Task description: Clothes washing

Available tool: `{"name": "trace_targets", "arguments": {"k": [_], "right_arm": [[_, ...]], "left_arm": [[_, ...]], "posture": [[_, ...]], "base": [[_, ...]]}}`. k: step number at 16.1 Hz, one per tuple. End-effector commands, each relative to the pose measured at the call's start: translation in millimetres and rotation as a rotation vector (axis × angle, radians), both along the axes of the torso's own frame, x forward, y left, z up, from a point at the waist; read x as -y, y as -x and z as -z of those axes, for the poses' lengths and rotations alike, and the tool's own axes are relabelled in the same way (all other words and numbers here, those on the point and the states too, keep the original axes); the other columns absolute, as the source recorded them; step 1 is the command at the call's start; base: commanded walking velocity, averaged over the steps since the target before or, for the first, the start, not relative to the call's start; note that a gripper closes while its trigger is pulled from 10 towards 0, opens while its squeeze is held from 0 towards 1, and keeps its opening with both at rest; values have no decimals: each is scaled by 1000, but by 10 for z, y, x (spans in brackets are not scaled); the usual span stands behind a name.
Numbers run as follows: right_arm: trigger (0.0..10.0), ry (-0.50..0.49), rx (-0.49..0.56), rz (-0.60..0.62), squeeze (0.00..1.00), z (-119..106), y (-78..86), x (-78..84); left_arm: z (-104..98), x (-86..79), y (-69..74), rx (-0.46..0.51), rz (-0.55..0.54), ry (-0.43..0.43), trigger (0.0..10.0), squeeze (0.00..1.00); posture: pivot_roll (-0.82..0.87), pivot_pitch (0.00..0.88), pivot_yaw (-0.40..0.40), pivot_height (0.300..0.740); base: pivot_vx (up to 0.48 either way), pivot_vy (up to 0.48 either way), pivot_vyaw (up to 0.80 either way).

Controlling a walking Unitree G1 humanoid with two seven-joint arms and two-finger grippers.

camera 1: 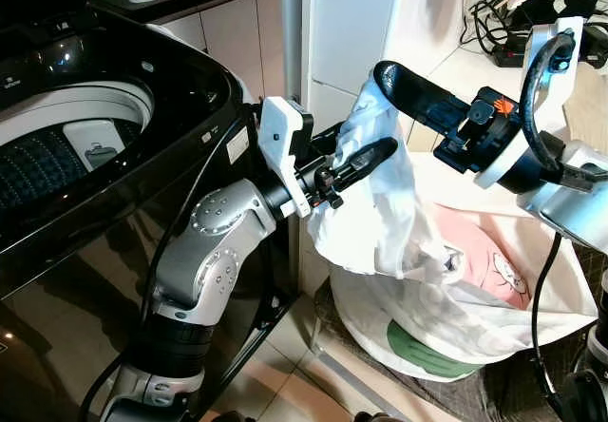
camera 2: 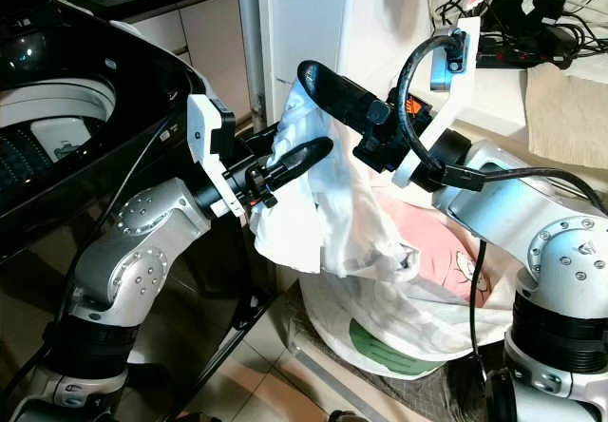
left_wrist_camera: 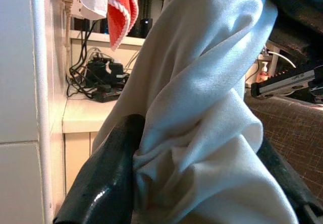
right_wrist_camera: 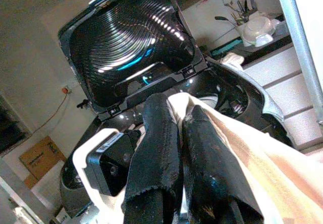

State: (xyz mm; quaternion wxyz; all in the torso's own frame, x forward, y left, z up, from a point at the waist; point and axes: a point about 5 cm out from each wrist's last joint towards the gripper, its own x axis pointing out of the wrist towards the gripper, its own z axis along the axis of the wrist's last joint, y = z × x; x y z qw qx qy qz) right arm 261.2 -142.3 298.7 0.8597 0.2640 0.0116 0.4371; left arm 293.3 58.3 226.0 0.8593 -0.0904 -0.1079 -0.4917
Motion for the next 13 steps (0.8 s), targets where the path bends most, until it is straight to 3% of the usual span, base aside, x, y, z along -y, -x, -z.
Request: {"name": "trace_targets", "arguments": {"k": [1, 11, 12, 13], "right_arm": [[0, 9, 42, -3, 0, -79, 37, -26], [0, 11, 31, -4, 0, -48, 21, -35], [3922, 11, 30, -5, 529, -41, 22, -35], [4784, 15, 30, -1, 690, -37, 19, -33]], "left_arm": [[-43, -2, -16, 7, 16, 6, 0, 0], [-73, -122, -112, 24, -60, -6, 0, 0], [-91, -148, -141, 36, -86, -8, 0, 0], [-103, -162, -157, 41, -97, -6, 0, 0]], "posture": [[-79, 21, 11, 740], [-71, 16, 11, 740], [-71, 15, 12, 740], [-70, 12, 11, 740]], "base": [[0, 0, 0], [0, 0, 0], [0, 0, 0], [0, 0, 0]]}}
